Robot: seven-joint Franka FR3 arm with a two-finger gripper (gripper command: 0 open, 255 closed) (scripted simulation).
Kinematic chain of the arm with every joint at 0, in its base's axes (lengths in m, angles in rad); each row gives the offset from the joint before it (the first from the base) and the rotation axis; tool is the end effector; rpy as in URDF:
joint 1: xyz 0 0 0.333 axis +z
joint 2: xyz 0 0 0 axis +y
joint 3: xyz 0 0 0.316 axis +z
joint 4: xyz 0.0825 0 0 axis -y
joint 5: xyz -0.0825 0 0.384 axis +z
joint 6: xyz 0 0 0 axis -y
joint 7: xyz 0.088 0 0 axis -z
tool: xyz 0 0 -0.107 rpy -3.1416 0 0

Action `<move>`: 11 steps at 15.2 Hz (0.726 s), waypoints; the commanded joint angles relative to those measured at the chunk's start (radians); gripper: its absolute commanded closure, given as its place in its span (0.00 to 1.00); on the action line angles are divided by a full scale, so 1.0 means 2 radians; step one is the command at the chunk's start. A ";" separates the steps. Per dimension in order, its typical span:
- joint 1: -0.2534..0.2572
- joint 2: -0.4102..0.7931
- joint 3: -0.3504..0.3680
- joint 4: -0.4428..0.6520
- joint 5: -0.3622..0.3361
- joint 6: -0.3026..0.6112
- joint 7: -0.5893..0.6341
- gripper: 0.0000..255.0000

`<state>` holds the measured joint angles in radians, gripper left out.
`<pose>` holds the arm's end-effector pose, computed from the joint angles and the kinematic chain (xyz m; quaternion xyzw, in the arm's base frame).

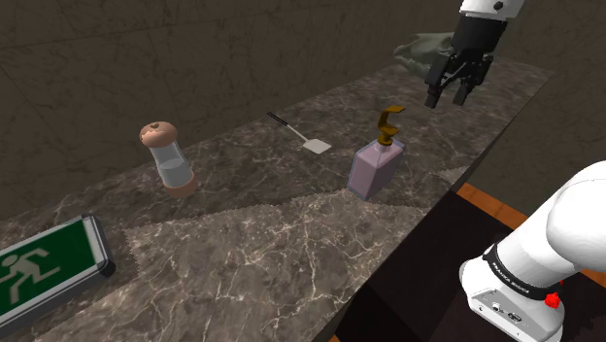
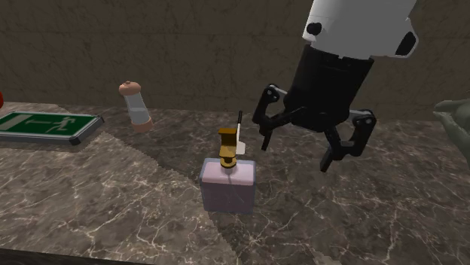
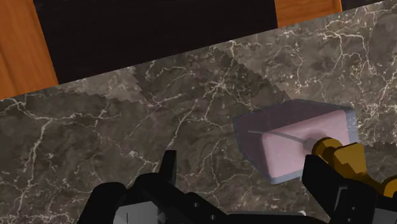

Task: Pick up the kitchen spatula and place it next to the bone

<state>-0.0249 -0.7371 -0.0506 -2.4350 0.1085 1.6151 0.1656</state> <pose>0.3187 -0.0159 0.5423 -0.9897 0.1173 0.0453 0.0687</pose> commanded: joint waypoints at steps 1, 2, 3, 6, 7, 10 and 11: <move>0.000 0.000 0.000 0.000 0.000 0.000 0.000 0.00; 0.003 0.016 0.003 0.002 0.001 0.016 -0.001 0.00; 0.006 0.032 0.007 0.005 0.002 0.032 -0.002 0.00; 0.014 0.083 0.017 0.018 0.003 0.078 -0.006 0.00; 0.016 0.100 0.020 0.024 0.003 0.092 -0.007 0.00; 0.023 0.153 0.030 0.044 0.002 0.132 -0.008 0.00; 0.025 0.171 0.033 0.052 0.001 0.144 -0.009 0.00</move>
<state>0.0185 -0.4305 0.0049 -2.3439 0.1106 1.8744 0.1446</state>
